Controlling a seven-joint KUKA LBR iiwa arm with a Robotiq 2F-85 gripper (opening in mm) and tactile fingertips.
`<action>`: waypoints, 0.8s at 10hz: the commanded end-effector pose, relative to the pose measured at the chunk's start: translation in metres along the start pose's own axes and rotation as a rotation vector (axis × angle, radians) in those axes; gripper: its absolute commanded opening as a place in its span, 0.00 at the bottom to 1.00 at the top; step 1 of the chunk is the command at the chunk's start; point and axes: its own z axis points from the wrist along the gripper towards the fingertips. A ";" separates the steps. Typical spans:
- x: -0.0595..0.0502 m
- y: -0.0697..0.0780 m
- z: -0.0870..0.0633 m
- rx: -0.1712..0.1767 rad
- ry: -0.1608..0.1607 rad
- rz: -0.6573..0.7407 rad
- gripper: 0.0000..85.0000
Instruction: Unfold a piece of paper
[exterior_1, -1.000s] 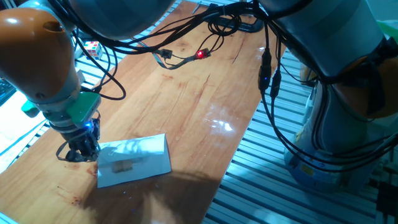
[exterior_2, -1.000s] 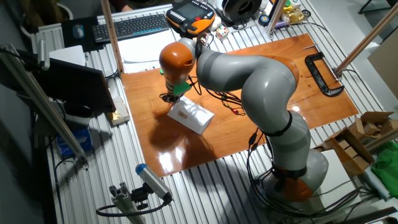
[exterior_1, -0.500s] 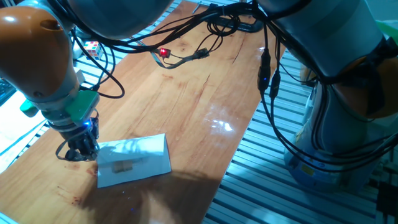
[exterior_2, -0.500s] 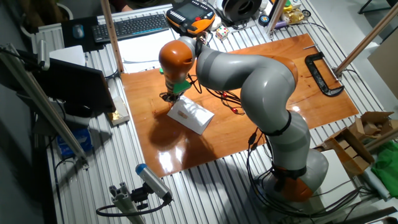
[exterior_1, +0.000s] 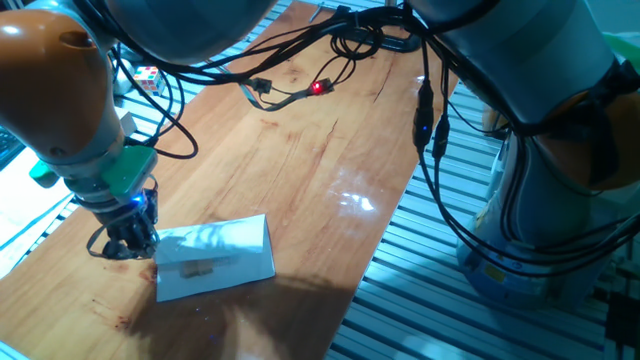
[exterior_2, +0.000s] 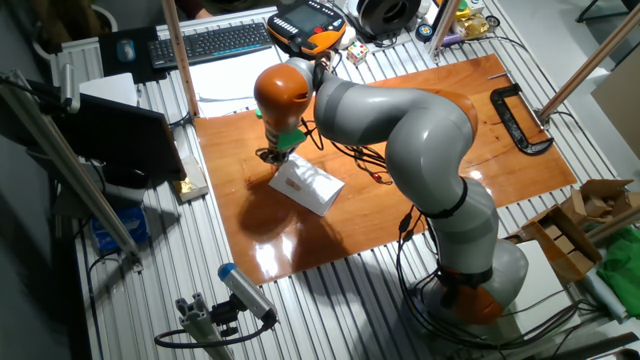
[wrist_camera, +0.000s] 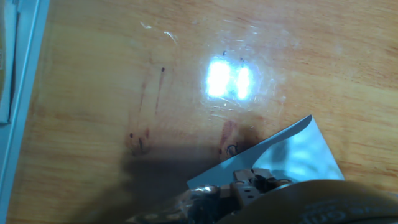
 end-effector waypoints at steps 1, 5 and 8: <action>0.000 0.000 0.000 -0.003 -0.005 0.020 0.02; 0.000 0.000 0.000 -0.032 0.024 0.048 0.02; 0.000 0.000 0.000 -0.058 0.040 0.001 0.02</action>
